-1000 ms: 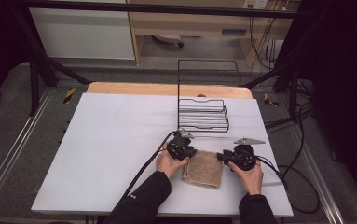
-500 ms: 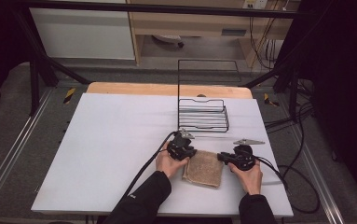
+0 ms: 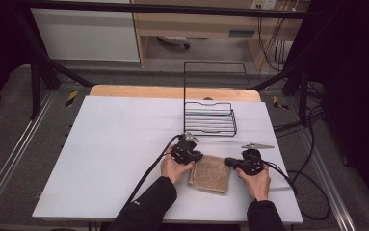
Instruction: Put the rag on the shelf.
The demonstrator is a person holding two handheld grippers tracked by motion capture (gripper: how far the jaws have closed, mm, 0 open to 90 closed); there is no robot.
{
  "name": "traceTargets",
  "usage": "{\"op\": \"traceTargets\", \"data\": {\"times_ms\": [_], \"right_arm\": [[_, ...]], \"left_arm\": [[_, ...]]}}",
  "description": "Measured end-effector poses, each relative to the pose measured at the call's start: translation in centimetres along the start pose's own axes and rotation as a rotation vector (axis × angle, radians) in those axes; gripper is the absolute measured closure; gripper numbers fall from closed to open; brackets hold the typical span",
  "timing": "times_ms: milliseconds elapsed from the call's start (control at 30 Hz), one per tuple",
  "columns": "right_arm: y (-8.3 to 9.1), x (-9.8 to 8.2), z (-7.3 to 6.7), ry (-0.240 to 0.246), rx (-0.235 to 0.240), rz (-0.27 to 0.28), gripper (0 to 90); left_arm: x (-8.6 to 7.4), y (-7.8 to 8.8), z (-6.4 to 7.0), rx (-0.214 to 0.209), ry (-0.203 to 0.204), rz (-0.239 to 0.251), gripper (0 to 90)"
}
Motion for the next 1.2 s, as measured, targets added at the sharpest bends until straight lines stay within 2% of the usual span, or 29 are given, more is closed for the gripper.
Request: {"op": "traceTargets", "data": {"times_ms": [167, 333, 500, 833, 1200], "right_arm": [[0.3, 0.3, -0.3, 0.011, 0.005, 0.009, 86.8], [0.8, 0.9, -0.7, 0.011, 0.021, 0.046, 86.9], [1.3, 1.4, -1.3, 0.037, 0.041, 0.072, 86.9], [2.0, 2.4, -2.8, 0.099, 0.063, 0.129, 87.0], [3.1, 3.3, -4.0, 0.129, 0.072, 0.168, 87.4]], "left_arm": [[0.0, 0.5, 0.0, -0.001, -0.003, 0.031, 83.7], [0.2, 1.1, 0.1, -0.004, -0.009, 0.054, 83.9], [0.5, 2.3, 0.3, -0.012, -0.001, 0.105, 83.9], [0.5, 4.2, 0.4, -0.022, 0.009, 0.159, 83.9], [1.2, 6.0, 1.1, -0.023, -0.002, 0.222, 84.2]]}}
Point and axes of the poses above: each handheld gripper's, and its own axes: y roughly backward along the jaws, x roughly out of its top, z roughly to its right, the point moved 6 cm from there along -y, roughly forward along the jaws, and after that the axes turned 13 degrees about z, right-handed, at the moved point
